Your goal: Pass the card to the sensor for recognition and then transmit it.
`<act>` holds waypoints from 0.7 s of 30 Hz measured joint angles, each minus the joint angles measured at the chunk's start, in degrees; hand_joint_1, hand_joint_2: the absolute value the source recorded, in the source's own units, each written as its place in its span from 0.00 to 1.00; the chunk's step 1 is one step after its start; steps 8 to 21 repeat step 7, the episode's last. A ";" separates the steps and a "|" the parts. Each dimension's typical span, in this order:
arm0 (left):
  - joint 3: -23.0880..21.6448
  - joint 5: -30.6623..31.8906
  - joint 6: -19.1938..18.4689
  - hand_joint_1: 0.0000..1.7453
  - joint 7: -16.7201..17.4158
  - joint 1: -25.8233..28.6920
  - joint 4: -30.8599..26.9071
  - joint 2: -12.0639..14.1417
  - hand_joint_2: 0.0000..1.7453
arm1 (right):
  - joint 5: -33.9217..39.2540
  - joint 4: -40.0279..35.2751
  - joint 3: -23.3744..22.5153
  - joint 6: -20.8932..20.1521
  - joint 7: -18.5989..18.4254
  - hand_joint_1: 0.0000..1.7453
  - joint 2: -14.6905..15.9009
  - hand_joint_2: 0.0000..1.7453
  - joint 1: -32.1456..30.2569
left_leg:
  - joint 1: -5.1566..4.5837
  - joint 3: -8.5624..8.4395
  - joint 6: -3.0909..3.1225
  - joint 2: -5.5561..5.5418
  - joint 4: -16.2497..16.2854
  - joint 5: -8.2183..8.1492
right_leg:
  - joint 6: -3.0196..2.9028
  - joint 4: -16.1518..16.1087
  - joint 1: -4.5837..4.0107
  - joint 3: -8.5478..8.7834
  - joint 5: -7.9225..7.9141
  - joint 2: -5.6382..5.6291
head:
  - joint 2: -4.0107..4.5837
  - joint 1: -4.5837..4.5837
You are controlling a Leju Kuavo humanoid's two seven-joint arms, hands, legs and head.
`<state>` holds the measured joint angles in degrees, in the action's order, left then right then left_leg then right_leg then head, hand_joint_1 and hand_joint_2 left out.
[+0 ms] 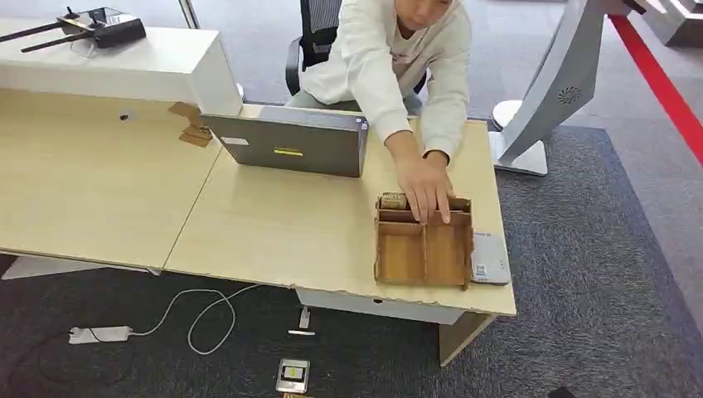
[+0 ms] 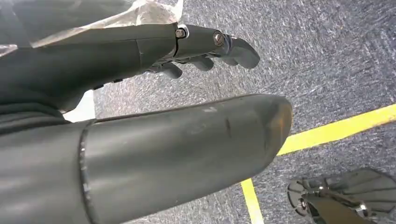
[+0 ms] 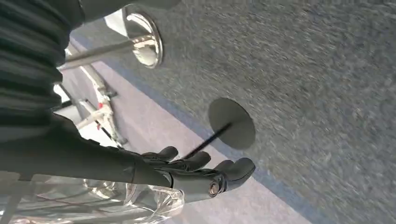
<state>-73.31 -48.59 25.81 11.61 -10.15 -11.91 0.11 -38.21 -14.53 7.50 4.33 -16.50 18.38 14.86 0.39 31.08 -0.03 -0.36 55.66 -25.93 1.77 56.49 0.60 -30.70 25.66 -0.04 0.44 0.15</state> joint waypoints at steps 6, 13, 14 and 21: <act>0.00 0.09 -0.52 0.00 0.00 -0.01 0.00 0.15 0.00 | 0.33 0.74 -0.63 -0.33 -0.37 0.00 -0.20 1.00 -0.92 | -0.01 -0.01 0.00 0.05 0.00 0.00 | 0.00 0.00 0.00 0.02 0.00 0.00 | 0.00 -0.02; 0.00 0.09 -0.55 0.00 0.00 0.00 0.00 0.17 0.00 | 0.33 0.81 -0.87 -0.39 -0.37 0.00 -0.24 1.00 -0.95 | -0.01 -0.01 0.00 0.05 0.00 0.00 | 0.00 0.00 0.00 0.02 0.00 0.00 | 0.00 0.00; 0.00 0.09 -0.55 0.00 0.00 0.00 0.00 0.17 0.00 | 0.33 0.81 -0.87 -0.39 -0.37 0.00 -0.24 1.00 -0.95 | -0.01 -0.01 0.00 0.05 0.00 0.00 | 0.00 0.00 0.00 0.02 0.00 0.00 | 0.00 0.00; 0.00 0.09 -0.55 0.00 0.00 0.00 0.00 0.17 0.00 | 0.33 0.81 -0.87 -0.39 -0.37 0.00 -0.24 1.00 -0.95 | -0.01 -0.01 0.00 0.05 0.00 0.00 | 0.00 0.00 0.00 0.02 0.00 0.00 | 0.00 0.00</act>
